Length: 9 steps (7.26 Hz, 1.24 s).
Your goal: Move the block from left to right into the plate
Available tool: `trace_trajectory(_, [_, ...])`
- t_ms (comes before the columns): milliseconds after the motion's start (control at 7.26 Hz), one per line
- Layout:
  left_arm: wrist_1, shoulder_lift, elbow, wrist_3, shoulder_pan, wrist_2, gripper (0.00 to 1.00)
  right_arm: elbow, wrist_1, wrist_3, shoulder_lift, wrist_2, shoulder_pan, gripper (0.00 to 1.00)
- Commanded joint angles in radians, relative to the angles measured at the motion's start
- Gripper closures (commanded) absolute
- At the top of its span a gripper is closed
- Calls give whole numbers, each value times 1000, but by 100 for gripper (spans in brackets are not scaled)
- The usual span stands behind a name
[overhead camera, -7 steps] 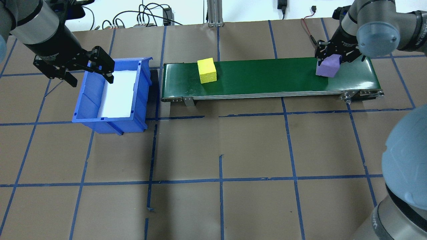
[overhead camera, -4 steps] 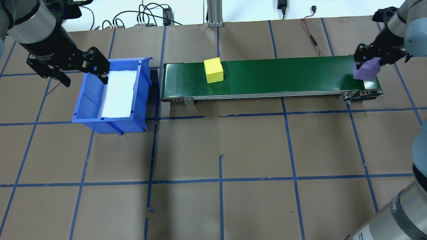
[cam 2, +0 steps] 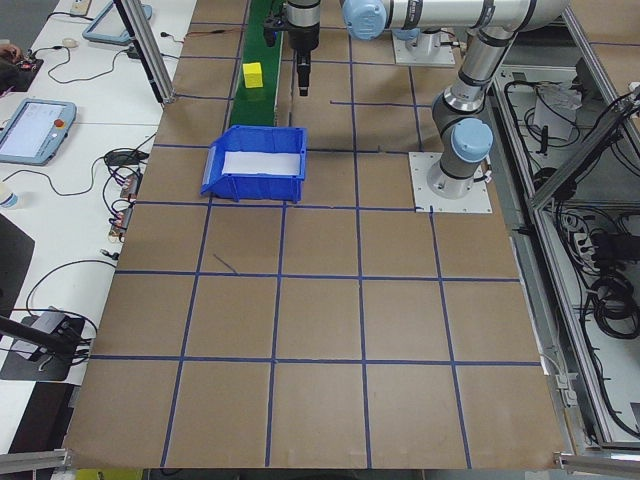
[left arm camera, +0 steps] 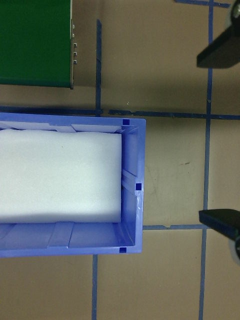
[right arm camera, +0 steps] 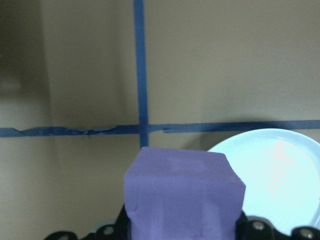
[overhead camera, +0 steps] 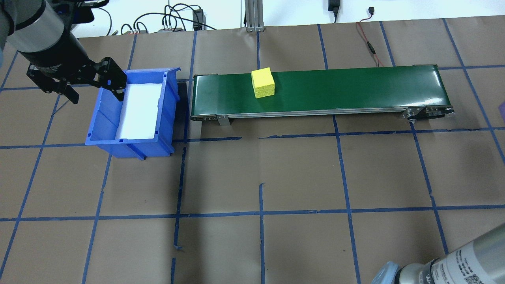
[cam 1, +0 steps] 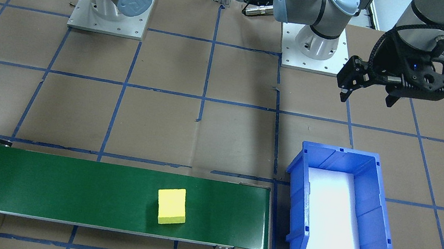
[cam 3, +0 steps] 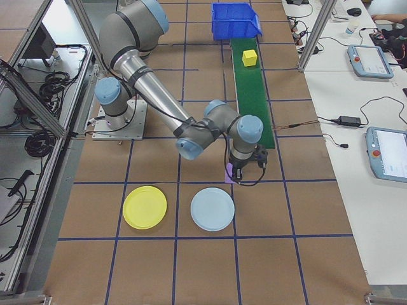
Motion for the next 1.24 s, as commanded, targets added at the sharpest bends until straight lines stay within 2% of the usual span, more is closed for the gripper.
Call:
trace_trajectory(0, [2,0,-5,-1,-3,15,0,13,-51,-193,35,5,-139,65])
trace_trajectory(138, [2,0,-8,-1,-5,12,0,18,-72,-256,69,8,-169,64])
trace_trajectory(276, [2,0,-7,-1,-5,13,0,25,-76,-256,71,10,-171,57])
trace_trajectory(413, [2,2,-7,-1,-6,15,0,33,-117,-258,74,109,-171,16])
trace_trajectory(551, [2,2,-7,1,-6,13,0,36,-119,-261,72,123,-171,0])
trace_trajectory(689, [2,2,-7,1,-6,15,0,34,-117,-261,69,98,-171,0])
trace_trajectory(827, [2,4,-5,-1,-8,12,0,28,-114,-259,53,100,-171,0])
trace_trajectory(964, [2,11,-17,-1,-9,12,0,30,-97,-252,14,119,-168,0])
trace_trajectory(1102, [0,14,-19,-1,-9,12,0,28,-32,-243,-27,145,-123,0])
